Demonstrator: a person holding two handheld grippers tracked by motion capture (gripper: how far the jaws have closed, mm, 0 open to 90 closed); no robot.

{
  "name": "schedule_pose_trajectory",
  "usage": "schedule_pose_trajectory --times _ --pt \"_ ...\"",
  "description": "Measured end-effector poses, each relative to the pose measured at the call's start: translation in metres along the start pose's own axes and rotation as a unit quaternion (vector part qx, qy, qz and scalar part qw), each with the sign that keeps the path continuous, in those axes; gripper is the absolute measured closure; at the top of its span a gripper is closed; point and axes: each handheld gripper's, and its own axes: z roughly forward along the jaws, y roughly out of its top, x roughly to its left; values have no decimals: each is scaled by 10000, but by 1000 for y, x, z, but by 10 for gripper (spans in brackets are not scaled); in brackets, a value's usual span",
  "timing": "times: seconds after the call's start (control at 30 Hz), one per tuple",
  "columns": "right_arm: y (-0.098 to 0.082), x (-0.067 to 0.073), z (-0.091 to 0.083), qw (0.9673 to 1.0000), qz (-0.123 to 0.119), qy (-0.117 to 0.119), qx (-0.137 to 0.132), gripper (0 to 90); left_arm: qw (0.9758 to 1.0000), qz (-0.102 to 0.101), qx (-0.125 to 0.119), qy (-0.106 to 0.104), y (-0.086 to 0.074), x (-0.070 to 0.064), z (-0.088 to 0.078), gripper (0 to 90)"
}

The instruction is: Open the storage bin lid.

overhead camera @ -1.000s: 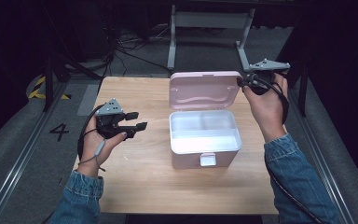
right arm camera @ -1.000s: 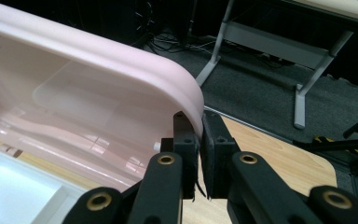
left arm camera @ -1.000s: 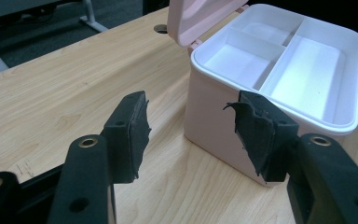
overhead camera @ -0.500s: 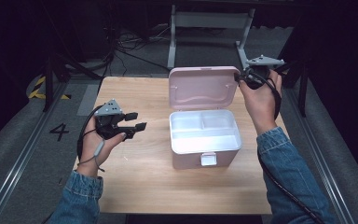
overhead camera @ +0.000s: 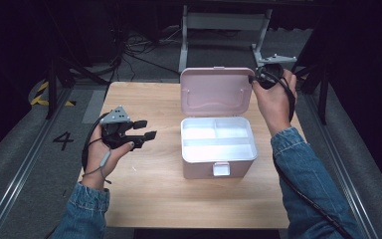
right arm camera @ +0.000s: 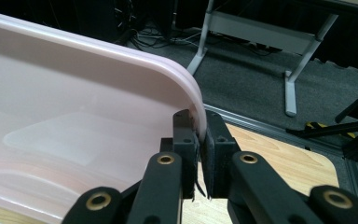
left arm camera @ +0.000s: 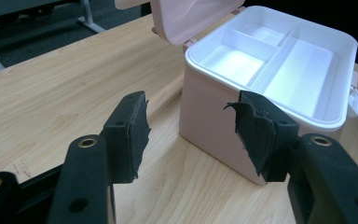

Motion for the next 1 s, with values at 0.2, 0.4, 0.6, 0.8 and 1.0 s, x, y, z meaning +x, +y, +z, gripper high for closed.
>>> schedule_pose_trajectory --times 0.2,0.4,0.6,0.8,1.0 --pt "3 -1 10 9999 62 -56 70 858 10000 -4 10 7 -1 1 0 447" --pt "5 -3 22 9998 136 -66 152 849 10000 -13 37 2 -1 0 -1 446" --pt "4 -4 32 9997 141 -53 180 845 10000 -38 22 12 -4 2 -1 446" --pt "4 -7 41 9991 253 -50 337 844 10000 -60 35 6 -4 2 -2 446" --pt "3 -10 52 9974 395 -146 592 842 10000 -95 22 4 -6 5 -3 446"
